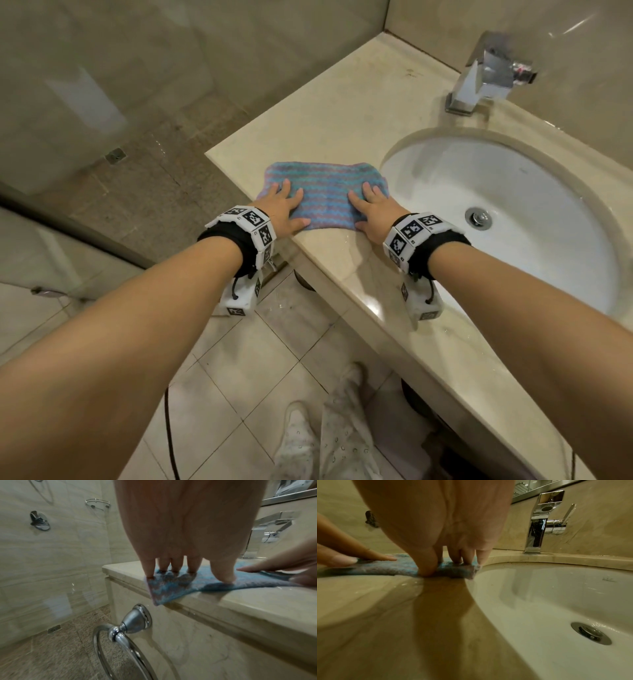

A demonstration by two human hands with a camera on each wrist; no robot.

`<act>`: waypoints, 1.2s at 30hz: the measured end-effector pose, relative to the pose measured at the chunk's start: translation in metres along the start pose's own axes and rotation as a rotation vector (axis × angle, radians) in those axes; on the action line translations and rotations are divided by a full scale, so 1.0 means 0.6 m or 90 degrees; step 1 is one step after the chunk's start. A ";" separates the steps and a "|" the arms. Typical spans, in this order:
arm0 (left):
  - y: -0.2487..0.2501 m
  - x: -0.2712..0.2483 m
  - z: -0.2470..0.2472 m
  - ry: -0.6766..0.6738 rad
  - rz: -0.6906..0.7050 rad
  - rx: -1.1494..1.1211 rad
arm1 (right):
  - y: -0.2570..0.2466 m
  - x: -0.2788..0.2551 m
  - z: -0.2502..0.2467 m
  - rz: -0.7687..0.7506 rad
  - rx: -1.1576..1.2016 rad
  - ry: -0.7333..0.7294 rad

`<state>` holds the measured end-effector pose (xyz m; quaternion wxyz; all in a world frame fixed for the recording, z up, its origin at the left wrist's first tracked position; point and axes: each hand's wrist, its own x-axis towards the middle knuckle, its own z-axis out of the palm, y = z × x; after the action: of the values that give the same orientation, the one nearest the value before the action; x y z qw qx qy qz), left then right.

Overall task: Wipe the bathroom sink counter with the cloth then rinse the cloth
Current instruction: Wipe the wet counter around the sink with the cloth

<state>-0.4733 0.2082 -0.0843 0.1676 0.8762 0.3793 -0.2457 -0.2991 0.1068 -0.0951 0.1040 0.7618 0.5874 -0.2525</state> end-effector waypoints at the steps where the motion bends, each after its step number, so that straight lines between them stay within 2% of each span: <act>1: -0.001 -0.002 0.001 -0.005 0.007 0.002 | -0.001 0.000 0.001 0.005 0.002 -0.001; 7: 0.002 -0.008 0.010 -0.011 0.024 0.052 | -0.011 -0.010 0.004 0.019 0.009 0.005; 10: 0.012 -0.014 0.005 0.045 0.051 0.058 | -0.011 -0.012 0.001 0.018 0.024 0.003; 14: 0.013 -0.015 -0.012 0.138 0.075 -0.017 | -0.010 -0.008 -0.003 0.016 0.054 0.011; 23: 0.056 -0.015 0.006 0.144 0.081 -0.118 | -0.008 0.003 -0.002 0.011 0.103 0.070; 26: 0.071 -0.013 0.014 0.162 0.071 -0.040 | -0.009 0.007 -0.019 0.037 0.077 0.063; 28: 0.083 -0.011 0.018 0.178 0.073 0.007 | -0.006 0.006 -0.031 0.048 0.104 0.102; 31: 0.083 -0.002 0.014 0.221 0.104 -0.006 | 0.004 -0.002 -0.036 0.086 0.190 0.183; 34: 0.061 0.011 0.003 0.267 0.129 -0.025 | 0.013 -0.010 -0.023 0.111 0.212 0.145; 36: 0.049 0.025 0.003 0.227 0.191 0.003 | 0.012 -0.012 -0.010 0.113 0.202 0.122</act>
<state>-0.4432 0.1969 -0.0910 0.1303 0.9528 0.2675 -0.0604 -0.2922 0.1012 -0.0874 -0.0513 0.8381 0.4779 -0.2581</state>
